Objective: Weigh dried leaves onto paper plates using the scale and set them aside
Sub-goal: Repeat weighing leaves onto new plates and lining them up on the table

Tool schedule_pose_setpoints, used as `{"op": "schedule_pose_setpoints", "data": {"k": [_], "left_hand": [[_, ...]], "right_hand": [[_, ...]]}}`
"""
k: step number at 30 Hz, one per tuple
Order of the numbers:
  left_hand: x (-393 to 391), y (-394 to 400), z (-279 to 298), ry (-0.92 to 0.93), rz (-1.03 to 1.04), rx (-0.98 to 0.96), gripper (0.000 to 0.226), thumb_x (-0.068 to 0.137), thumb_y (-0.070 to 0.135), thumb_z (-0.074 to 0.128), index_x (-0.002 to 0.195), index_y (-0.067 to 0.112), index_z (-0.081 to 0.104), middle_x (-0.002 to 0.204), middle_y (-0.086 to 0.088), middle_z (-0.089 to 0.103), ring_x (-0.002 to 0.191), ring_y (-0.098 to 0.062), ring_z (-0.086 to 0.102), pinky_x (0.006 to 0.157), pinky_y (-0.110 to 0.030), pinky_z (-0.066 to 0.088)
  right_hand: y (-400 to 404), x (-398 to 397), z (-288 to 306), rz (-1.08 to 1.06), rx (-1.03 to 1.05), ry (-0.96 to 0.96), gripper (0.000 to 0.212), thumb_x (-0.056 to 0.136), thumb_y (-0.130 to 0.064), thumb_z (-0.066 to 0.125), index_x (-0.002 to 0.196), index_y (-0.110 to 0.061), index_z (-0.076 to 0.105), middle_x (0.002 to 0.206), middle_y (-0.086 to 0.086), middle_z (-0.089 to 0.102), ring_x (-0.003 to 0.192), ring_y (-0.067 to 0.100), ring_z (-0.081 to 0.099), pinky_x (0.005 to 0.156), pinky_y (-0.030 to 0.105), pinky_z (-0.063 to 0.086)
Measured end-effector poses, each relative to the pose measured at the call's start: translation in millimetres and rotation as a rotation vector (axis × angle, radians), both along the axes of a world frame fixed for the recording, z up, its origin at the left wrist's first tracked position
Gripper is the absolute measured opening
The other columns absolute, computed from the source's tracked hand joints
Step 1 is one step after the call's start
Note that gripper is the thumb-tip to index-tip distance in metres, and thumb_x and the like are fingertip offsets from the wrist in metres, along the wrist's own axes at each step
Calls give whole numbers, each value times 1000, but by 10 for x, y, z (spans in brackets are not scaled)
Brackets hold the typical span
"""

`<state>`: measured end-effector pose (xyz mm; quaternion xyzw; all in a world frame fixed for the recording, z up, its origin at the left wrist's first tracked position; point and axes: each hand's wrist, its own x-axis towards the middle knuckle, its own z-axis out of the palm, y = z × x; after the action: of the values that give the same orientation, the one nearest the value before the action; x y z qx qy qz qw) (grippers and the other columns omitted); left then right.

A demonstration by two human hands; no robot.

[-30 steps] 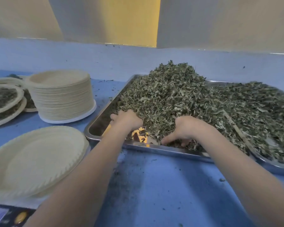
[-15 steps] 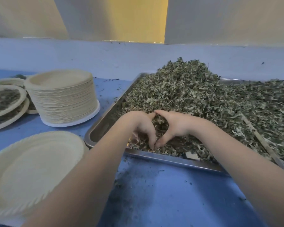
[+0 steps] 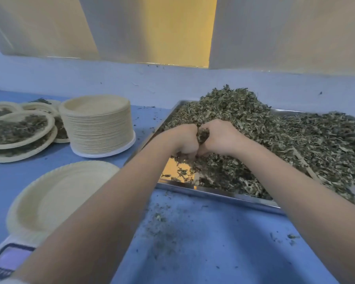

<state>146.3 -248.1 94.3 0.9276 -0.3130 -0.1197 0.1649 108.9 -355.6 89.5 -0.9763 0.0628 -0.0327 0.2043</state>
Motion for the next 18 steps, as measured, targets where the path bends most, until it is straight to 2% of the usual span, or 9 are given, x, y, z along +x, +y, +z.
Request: {"op": "schedule_pose_setpoints", "data": {"k": [1, 4, 8, 11, 14, 16, 18], "left_hand": [[-29, 77, 79, -31, 5, 16, 62, 78, 4, 71, 132, -2, 40, 124, -14, 53, 106, -29, 54, 79, -34, 47], [-98, 382, 291, -74, 11, 71, 53, 75, 6, 74, 122, -1, 49, 115, -13, 61, 96, -28, 58, 75, -32, 45], [-192, 991, 425, -117, 81, 89, 28, 74, 6, 74, 98, 5, 59, 87, -9, 62, 68, -20, 55, 55, -25, 43], [-232, 1493, 458, -86, 131, 81, 23, 72, 0, 72, 90, 8, 61, 90, -13, 67, 78, -27, 61, 72, -35, 50], [-289, 1938, 431, -17, 175, 64, 17, 72, 1, 72, 75, 11, 60, 80, -12, 64, 71, -23, 57, 68, -31, 47], [-332, 2136, 325, 17, 204, 37, 17, 72, 6, 75, 88, 5, 67, 88, -13, 69, 76, -22, 61, 73, -32, 50], [-372, 2255, 178, 87, 230, -17, 34, 72, 11, 77, 103, 3, 65, 103, -13, 69, 91, -24, 64, 85, -34, 52]], "right_hand": [[82, -17, 73, 9, -8, -16, 31, 65, -24, 84, 80, -16, 57, 71, 0, 63, 59, 9, 55, 46, 20, 40], [379, -42, 251, 44, -32, -37, 28, 66, -20, 83, 84, -5, 68, 66, 0, 66, 52, 5, 58, 41, 16, 43], [985, -59, 406, 143, -100, -60, 25, 66, -21, 83, 81, -5, 71, 65, 1, 64, 56, 11, 59, 50, 20, 46], [1476, -44, 427, 222, -68, -77, 20, 66, -19, 83, 73, -10, 67, 62, -2, 63, 48, 2, 55, 44, 14, 42], [1876, -17, 362, 288, 56, -3, 25, 69, -11, 80, 89, 0, 71, 78, 8, 72, 61, 11, 66, 59, 21, 56], [2035, -26, 288, 309, 98, 70, 28, 70, -5, 78, 96, 4, 71, 87, 15, 73, 75, 21, 71, 75, 34, 59], [2105, -53, 224, 325, 89, 148, 34, 70, -4, 78, 102, 1, 70, 90, 16, 72, 76, 23, 72, 73, 38, 59]]}}
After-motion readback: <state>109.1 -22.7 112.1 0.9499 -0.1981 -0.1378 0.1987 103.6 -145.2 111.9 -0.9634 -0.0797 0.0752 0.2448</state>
